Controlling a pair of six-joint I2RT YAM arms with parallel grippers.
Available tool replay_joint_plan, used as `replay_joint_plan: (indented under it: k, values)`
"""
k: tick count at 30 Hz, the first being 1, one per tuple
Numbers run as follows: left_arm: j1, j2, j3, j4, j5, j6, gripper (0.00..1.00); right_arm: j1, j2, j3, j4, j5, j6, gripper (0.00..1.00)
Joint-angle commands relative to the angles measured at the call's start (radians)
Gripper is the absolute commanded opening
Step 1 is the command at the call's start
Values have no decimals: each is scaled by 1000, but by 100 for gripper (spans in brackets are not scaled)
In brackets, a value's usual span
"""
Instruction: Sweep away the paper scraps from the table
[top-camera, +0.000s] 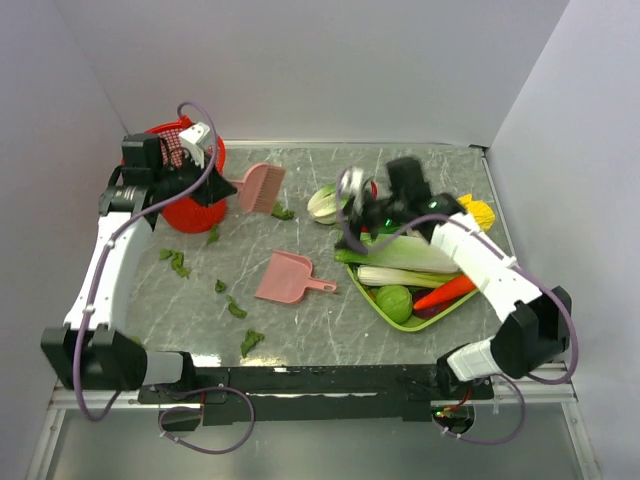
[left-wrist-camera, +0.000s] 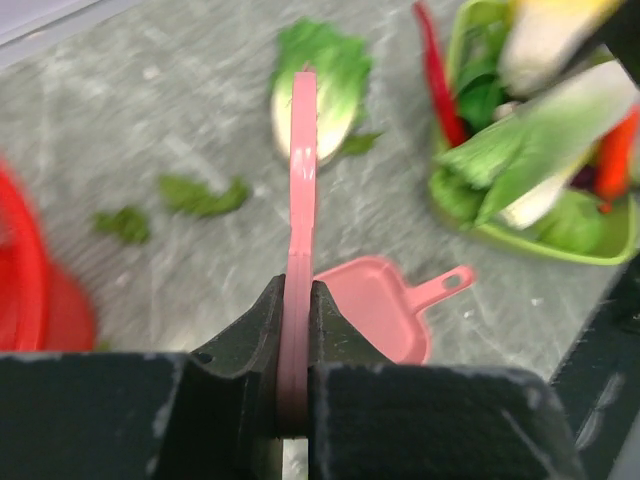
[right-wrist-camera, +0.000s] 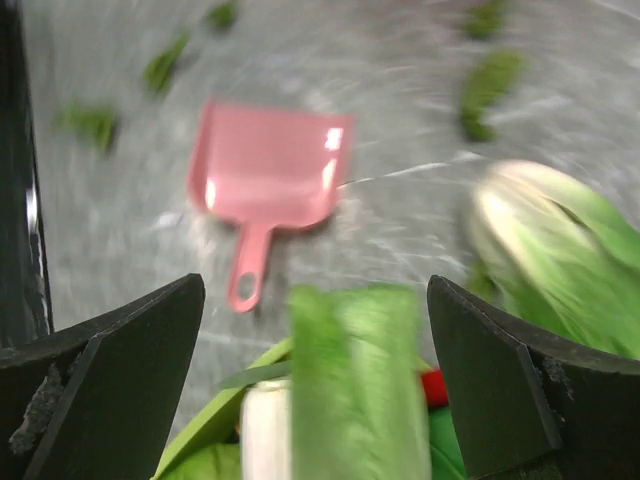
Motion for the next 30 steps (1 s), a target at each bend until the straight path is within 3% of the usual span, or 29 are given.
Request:
replay_joint_plan:
  k: [1,6,14,21,30]
  values:
    - [-2,-106,-23,-70,-293,70,1,169,-21,-79,-116,113,-415,97]
    - [45,-105,9,-31,-403,31,1,227,82,-27,-94,88,-335,93]
    - [128,-111,-7,74,-340,-266,1,334,335,192,-288,229,-224,89]
    - [139,-140,26,56,-335,-205,1,399,355,142,-245,387,-32,85]
    - [158,-151,63,45,-322,-177,1,423,423,145,-269,539,-3,81]
